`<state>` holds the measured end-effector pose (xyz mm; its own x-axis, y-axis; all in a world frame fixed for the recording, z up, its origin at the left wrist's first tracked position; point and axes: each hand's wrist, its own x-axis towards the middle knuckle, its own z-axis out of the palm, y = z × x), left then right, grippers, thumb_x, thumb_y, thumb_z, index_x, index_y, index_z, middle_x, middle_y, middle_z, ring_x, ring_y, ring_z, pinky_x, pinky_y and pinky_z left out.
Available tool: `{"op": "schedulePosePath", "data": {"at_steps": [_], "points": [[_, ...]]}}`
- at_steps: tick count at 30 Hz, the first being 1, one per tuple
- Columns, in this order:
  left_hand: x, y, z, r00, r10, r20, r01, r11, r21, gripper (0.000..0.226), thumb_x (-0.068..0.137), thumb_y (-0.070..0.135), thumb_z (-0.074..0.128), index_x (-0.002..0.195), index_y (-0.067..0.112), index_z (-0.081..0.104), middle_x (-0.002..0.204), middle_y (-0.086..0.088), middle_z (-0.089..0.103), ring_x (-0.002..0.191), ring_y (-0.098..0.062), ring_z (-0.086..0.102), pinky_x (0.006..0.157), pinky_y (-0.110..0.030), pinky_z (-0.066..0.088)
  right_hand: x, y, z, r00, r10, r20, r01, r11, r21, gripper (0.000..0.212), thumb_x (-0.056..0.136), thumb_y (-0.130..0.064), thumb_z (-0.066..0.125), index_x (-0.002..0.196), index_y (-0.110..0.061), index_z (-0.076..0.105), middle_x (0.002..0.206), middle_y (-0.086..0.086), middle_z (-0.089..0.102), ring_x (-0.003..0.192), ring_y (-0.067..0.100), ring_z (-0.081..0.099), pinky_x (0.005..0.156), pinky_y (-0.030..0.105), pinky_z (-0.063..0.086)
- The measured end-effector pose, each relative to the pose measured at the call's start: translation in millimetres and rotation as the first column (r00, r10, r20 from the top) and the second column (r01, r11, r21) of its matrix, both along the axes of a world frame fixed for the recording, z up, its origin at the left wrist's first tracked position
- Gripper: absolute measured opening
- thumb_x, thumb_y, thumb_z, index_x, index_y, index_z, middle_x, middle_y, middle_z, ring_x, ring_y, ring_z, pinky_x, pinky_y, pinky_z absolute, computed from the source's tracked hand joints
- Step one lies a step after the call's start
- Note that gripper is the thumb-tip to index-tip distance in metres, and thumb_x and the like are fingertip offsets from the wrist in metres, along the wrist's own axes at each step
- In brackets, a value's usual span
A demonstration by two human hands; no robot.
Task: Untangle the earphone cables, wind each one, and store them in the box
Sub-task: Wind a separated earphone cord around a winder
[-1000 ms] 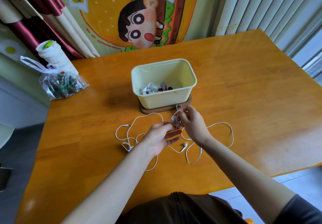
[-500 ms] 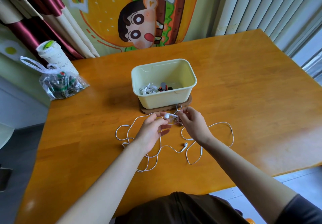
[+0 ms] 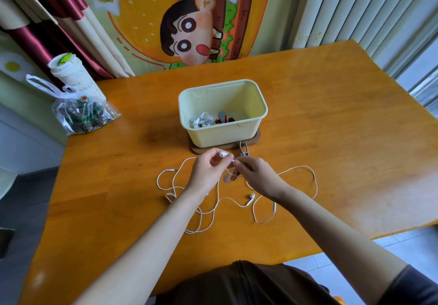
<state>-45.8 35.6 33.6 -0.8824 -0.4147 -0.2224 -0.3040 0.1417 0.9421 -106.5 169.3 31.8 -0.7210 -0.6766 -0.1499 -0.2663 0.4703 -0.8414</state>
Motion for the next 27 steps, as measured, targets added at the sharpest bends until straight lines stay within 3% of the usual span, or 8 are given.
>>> {"op": "schedulePosePath", "data": {"at_steps": [4,7,10,14,17,22,27], "points": [[0,0,0,0.999,-0.019,0.036,0.019,1.0,0.0,0.014,0.093,0.027,0.06,0.096,0.015,0.066,0.089,-0.005,0.069,0.073,-0.008,0.063,0.064,-0.014,0.049,2,0,0,0.998,0.029,-0.052,-0.029,1.0,-0.002,0.02,0.096,-0.019,0.053,0.088,-0.003,0.063,0.075,-0.008,0.064,0.063,-0.005,0.056,0.059,0.011,0.04],[3,2,0,0.995,-0.056,0.08,0.047,0.992,0.118,0.009,0.092,0.023,0.062,0.1,0.02,0.064,0.088,-0.001,0.069,0.078,-0.01,0.064,0.071,-0.019,0.051,-2,0,-2,0.994,-0.061,-0.094,0.06,0.998,-0.014,0.022,0.097,-0.019,0.05,0.088,-0.004,0.063,0.075,-0.006,0.064,0.062,0.001,0.054,0.057,0.013,0.038],[5,0,1,0.987,-0.115,0.115,0.097,0.984,0.152,0.007,0.091,0.017,0.063,0.089,0.023,0.064,0.08,0.005,0.071,0.072,-0.007,0.065,0.071,-0.018,0.051,-4,-1,0,0.99,-0.132,-0.05,0.13,0.991,-0.024,0.021,0.098,-0.017,0.047,0.086,-0.008,0.061,0.075,-0.002,0.066,0.061,0.003,0.053,0.057,0.018,0.037],[7,-3,2,0.977,-0.17,0.13,0.157,0.982,0.108,0.006,0.092,0.011,0.06,0.088,0.014,0.064,0.076,-0.005,0.066,0.065,-0.01,0.061,0.073,-0.02,0.052,-4,-2,4,0.976,-0.209,0.053,0.211,0.977,-0.04,0.021,0.1,-0.018,0.041,0.087,-0.014,0.058,0.067,-0.007,0.058,0.054,0.002,0.052,0.053,0.016,0.04],[8,-6,0,0.993,-0.095,0.072,0.088,0.992,0.09,0.01,0.09,0.003,0.06,0.087,0.012,0.06,0.076,-0.004,0.061,0.062,-0.009,0.058,0.064,-0.014,0.05,-6,0,4,0.951,-0.263,0.164,0.277,0.958,-0.067,0.023,0.101,-0.017,0.037,0.093,-0.006,0.056,0.073,-0.003,0.063,0.061,0.013,0.061,0.052,0.018,0.047],[7,-13,0,0.999,0.04,0.0,-0.039,0.999,0.033,0.015,0.089,0.002,0.062,0.088,0.016,0.059,0.081,0.002,0.06,0.07,-0.001,0.058,0.066,-0.011,0.048,-7,5,1,0.952,-0.268,0.149,0.283,0.955,-0.09,0.021,0.099,-0.013,0.042,0.093,-0.007,0.061,0.077,-0.007,0.063,0.073,0.005,0.063,0.072,0.019,0.051],[2,-14,2,0.998,0.056,-0.026,-0.055,0.997,0.049,0.017,0.091,0.003,0.059,0.091,0.02,0.059,0.09,0.0,0.061,0.079,-0.006,0.062,0.074,-0.019,0.05,-6,4,1,0.955,-0.216,0.202,0.235,0.969,-0.074,0.02,0.1,-0.015,0.041,0.099,-0.007,0.06,0.081,0.008,0.067,0.062,0.014,0.064,0.065,0.021,0.053]]}}
